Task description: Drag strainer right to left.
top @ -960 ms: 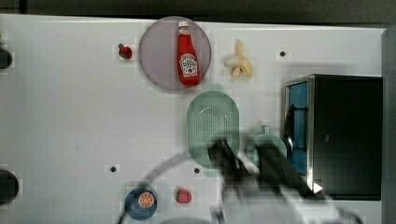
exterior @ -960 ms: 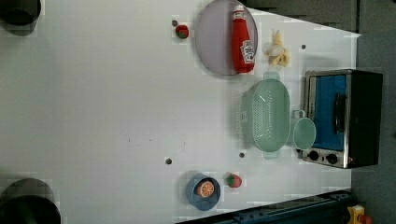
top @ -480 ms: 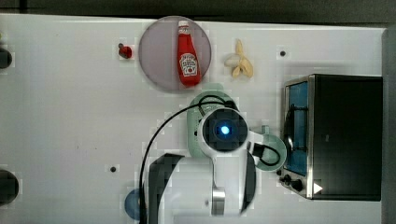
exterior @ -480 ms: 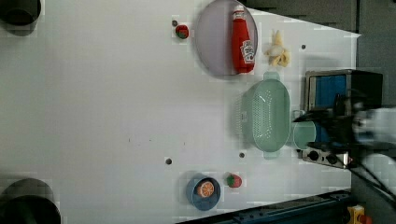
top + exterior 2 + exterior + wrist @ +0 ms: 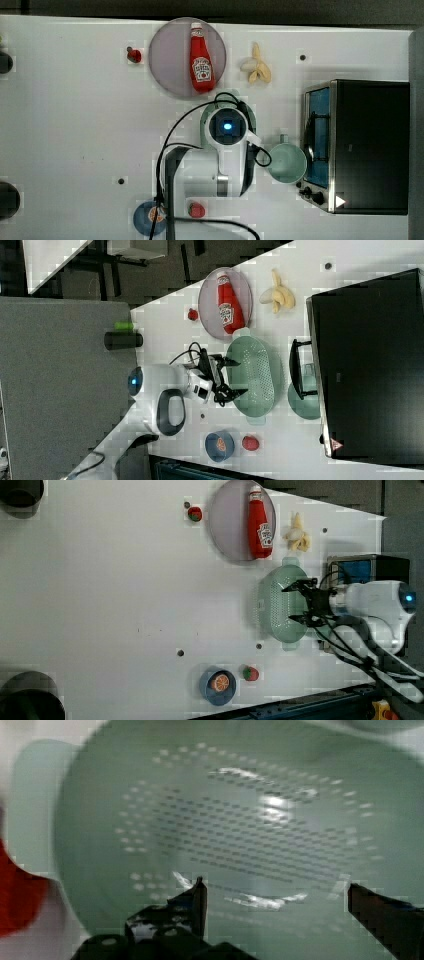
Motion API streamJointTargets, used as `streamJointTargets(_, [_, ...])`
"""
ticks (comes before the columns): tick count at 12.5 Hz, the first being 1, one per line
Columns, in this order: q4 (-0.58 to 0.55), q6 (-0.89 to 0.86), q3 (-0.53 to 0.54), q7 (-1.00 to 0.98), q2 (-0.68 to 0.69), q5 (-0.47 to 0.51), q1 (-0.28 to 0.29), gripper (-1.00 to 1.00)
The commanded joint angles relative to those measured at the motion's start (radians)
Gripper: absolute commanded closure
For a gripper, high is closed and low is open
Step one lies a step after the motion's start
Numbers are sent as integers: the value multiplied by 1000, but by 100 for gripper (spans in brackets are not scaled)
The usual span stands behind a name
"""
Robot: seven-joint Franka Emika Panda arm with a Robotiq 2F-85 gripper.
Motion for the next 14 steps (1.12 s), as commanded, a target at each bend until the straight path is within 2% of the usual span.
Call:
streamJointTargets(1, [1, 100, 4, 158, 39, -3, 11, -100])
streamJointTargets(8, [0, 182, 23, 195, 161, 4, 49, -100])
streamJointTargets(14, [4, 180, 63, 201, 161, 118, 107, -100])
